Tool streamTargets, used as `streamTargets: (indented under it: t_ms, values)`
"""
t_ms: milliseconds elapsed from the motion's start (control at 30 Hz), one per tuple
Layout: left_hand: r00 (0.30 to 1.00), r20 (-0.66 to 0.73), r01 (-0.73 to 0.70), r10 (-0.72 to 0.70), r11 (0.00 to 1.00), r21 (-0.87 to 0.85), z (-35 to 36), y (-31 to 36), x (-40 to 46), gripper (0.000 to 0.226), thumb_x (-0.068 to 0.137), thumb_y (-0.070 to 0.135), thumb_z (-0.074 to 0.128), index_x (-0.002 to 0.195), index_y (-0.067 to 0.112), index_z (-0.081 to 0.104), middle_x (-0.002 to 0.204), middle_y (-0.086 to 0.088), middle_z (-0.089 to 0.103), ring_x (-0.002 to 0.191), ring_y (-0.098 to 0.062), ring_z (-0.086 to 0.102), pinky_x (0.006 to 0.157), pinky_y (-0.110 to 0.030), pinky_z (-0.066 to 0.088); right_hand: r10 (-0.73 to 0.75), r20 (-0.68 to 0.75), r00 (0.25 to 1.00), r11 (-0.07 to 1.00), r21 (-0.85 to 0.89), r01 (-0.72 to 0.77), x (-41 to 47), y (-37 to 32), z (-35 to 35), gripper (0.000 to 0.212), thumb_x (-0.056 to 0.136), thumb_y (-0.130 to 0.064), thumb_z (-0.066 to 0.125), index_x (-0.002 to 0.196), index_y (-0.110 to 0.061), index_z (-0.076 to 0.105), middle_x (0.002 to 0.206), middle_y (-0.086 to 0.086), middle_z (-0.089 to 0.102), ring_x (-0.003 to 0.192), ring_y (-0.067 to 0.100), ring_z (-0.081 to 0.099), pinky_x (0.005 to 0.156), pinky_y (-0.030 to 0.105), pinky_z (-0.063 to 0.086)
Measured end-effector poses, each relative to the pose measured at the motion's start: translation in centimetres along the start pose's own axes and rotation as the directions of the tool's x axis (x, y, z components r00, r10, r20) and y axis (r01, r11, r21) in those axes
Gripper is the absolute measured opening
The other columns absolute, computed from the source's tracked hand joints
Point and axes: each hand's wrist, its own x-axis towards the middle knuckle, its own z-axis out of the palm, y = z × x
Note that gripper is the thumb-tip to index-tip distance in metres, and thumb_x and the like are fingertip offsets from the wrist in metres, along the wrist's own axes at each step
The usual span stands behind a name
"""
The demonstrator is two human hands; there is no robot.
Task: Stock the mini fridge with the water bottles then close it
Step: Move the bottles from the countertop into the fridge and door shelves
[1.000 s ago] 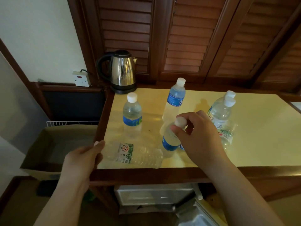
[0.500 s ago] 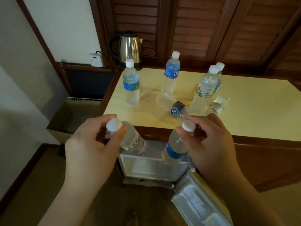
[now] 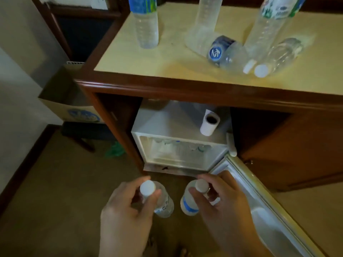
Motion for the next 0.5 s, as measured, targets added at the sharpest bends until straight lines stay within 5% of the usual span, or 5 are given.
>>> streamTargets:
  t_ms: [100,267,500]
  values:
    - [0.999,0.025,0.046,-0.047,0.999,0.005,4.2,-4.6,1.0,0.039,0.076,0.027,0.088,0.111,0.038,0.074,0.092,0.026,0.067,0.086,0.004,0.066,0.07,-0.008,0.045,0.056,0.033,0.998,0.998,-0.017,-0.055,0.4,5.0,5.0,0.026,0.084,-0.034,0.081,0.106,-0.04,0.069,0.103,-0.023,0.053,0.087,0.002,0.061,0.073,0.019,0.055]
    - [0.997,0.044,0.058,-0.058,0.998,-0.014,10.3,-11.9,3.6,0.032,0.082,0.031,0.083,0.109,0.041,0.071,0.093,0.023,0.066,0.086,0.002,0.064,0.07,-0.02,0.053,0.095,0.033,0.995,0.993,-0.072,-0.093,2.2,12.9,12.7,0.024,0.084,-0.03,0.081,0.102,-0.038,0.067,0.104,-0.021,0.054,0.088,0.005,0.064,0.074,0.026,0.059]
    - [0.986,0.028,0.165,-0.163,0.979,-0.122,19.4,-20.3,7.6,0.022,0.086,0.038,0.079,0.107,0.038,0.072,0.095,0.02,0.068,0.089,0.0,0.066,0.073,-0.017,0.051,0.099,0.042,0.994,0.973,-0.211,-0.088,9.3,22.2,22.0,0.016,0.09,-0.03,0.076,0.103,-0.027,0.069,0.099,-0.008,0.052,0.083,0.011,0.058,0.07,0.025,0.046]
